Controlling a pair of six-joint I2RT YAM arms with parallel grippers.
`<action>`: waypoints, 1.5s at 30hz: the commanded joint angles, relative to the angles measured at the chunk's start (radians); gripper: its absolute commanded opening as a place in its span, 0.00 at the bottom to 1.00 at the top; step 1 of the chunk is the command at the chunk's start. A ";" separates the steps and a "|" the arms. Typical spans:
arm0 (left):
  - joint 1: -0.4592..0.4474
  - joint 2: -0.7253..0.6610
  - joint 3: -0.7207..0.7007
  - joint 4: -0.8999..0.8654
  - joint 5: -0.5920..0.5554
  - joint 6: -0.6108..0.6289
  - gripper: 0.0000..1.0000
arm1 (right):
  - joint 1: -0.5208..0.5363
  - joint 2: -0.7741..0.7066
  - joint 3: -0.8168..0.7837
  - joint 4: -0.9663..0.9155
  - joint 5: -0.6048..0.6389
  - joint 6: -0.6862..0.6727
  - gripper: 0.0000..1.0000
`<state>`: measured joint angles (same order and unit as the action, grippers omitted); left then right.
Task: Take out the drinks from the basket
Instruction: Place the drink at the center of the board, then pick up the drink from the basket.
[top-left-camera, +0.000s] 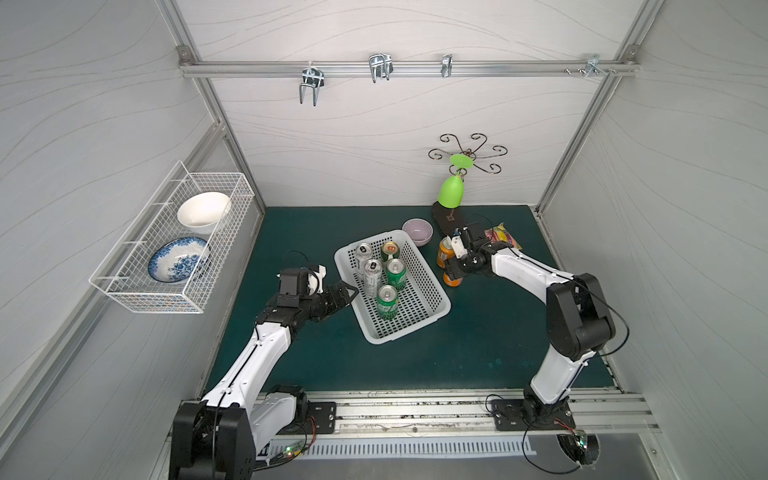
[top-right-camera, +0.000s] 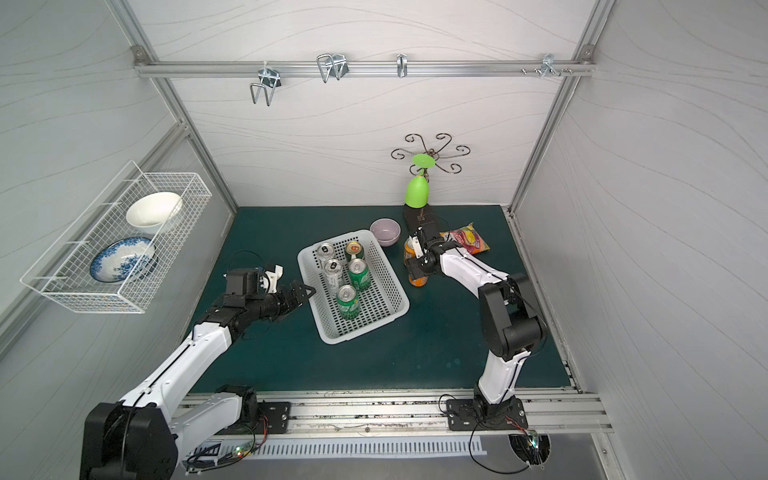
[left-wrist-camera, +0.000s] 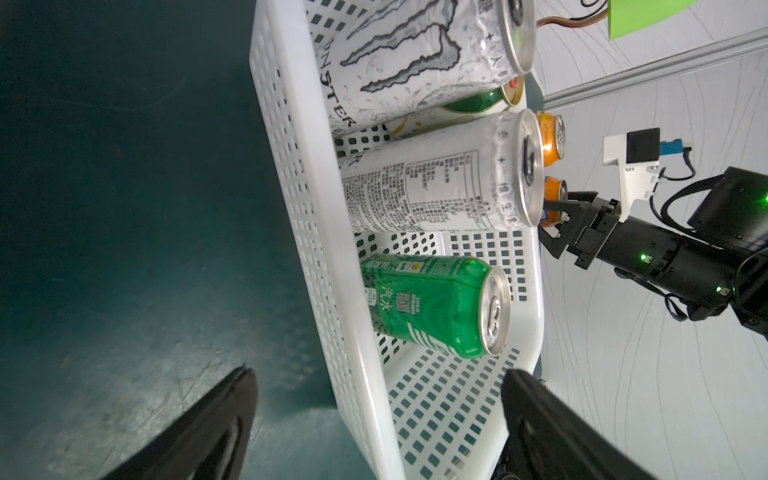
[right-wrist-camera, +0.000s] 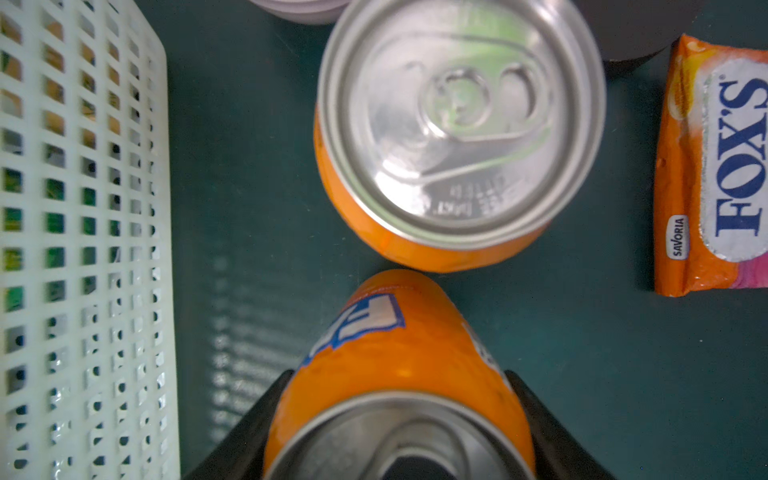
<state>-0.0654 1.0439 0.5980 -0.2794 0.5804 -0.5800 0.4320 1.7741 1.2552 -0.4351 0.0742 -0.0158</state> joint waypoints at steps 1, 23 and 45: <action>0.005 -0.013 0.026 0.028 0.006 0.005 0.96 | 0.008 0.018 0.015 0.034 0.012 0.008 0.62; 0.005 0.026 0.045 0.060 0.006 -0.024 0.95 | 0.005 -0.220 0.010 -0.078 0.017 -0.003 0.99; 0.003 0.167 0.065 0.149 0.096 -0.053 0.71 | 0.493 -0.401 0.085 -0.204 0.094 0.121 0.99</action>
<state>-0.0654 1.1976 0.6228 -0.1719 0.6559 -0.6384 0.8803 1.3357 1.3003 -0.6270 0.1329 0.0738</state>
